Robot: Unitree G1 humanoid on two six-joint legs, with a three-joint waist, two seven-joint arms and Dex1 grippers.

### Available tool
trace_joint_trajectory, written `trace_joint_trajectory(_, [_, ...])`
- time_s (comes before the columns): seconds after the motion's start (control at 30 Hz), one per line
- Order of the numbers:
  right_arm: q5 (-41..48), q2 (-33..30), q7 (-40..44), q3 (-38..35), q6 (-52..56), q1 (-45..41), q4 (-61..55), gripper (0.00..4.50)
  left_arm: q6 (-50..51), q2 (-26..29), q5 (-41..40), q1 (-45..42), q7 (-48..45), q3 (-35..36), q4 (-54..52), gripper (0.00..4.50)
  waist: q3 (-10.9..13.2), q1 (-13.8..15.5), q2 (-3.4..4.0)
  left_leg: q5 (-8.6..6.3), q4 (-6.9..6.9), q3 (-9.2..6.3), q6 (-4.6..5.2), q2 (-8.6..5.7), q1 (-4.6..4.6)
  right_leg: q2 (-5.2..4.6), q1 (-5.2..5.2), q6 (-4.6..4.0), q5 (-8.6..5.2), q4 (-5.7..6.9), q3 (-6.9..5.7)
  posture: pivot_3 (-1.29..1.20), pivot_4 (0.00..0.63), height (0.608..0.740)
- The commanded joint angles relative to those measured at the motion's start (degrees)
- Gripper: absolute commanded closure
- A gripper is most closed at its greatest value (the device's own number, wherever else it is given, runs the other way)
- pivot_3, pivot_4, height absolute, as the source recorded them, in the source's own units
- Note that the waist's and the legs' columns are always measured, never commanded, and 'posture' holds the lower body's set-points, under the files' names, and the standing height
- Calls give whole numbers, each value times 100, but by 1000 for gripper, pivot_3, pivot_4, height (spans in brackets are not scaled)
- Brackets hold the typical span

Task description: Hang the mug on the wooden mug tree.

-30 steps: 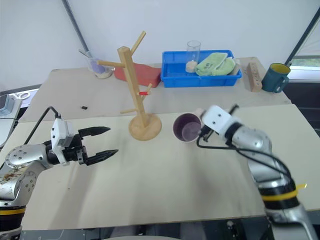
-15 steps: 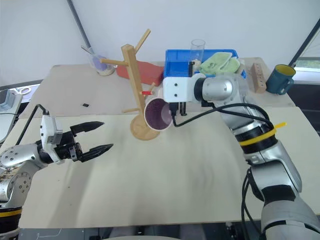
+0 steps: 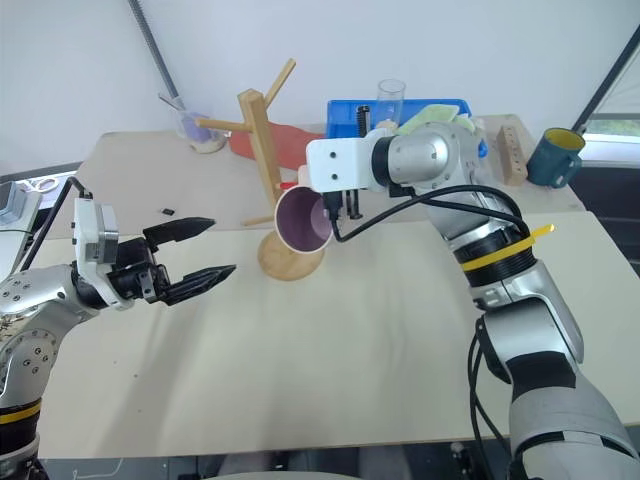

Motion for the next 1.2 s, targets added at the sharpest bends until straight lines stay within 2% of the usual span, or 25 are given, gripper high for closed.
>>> trace_joint_trajectory(0.03, [-78,47,30,-22,-36,-256,-17,4455,-32,54,-36,-120,13,48,-69,0,0,-4,0,0,0,0,0,0,0,0,-1,0,0,0,0,0,150,727])
trace_joint_trajectory(0.3, [-108,257,27,-58,68,-461,204,4455,-233,22,111,-7,-149,16,56,0,0,-10,0,0,0,-1,0,0,2,1,-1,-3,-1,3,1,0,150,727])
trace_joint_trajectory(0.6, [-24,133,159,-161,-82,-549,122,1388,-514,-26,244,88,-365,5,321,0,0,-3,1,0,0,0,0,0,2,0,-2,-7,-3,4,1,0,150,727])
trace_joint_trajectory(0.73, [344,-159,540,-364,-98,-523,-104,1388,-575,65,379,127,-380,3,432,0,0,17,0,0,0,1,0,0,-1,-2,-2,-7,-4,1,1,0,150,727])
trace_joint_trajectory(0.9, [1273,-622,1237,-906,193,-376,-421,1388,-370,279,652,-11,-143,-2,622,0,0,16,0,0,-1,2,0,0,1,-2,-1,-8,-4,2,1,0,150,727])
trace_joint_trajectory(1.0, [2145,-957,1786,-1333,782,11,-894,1388,-407,448,1068,-45,166,8,653,0,1,30,-2,0,-1,1,0,1,2,-2,4,-8,-4,-1,-2,0,150,727])
trace_joint_trajectory(1.13, [2967,-1220,1990,-1773,1641,430,-1503,1388,-222,626,870,-177,49,165,661,0,2,22,-2,-2,0,8,-3,1,4,-8,10,-8,-4,-7,-1,0,150,727])
trace_joint_trajectory(1.2, [3500,-1292,1921,-2012,2377,595,-1908,1388,-13,699,730,-392,61,235,729,0,2,12,-3,-27,-1,7,-43,1,3,-7,2,-8,-4,-3,-1,0,150,727])
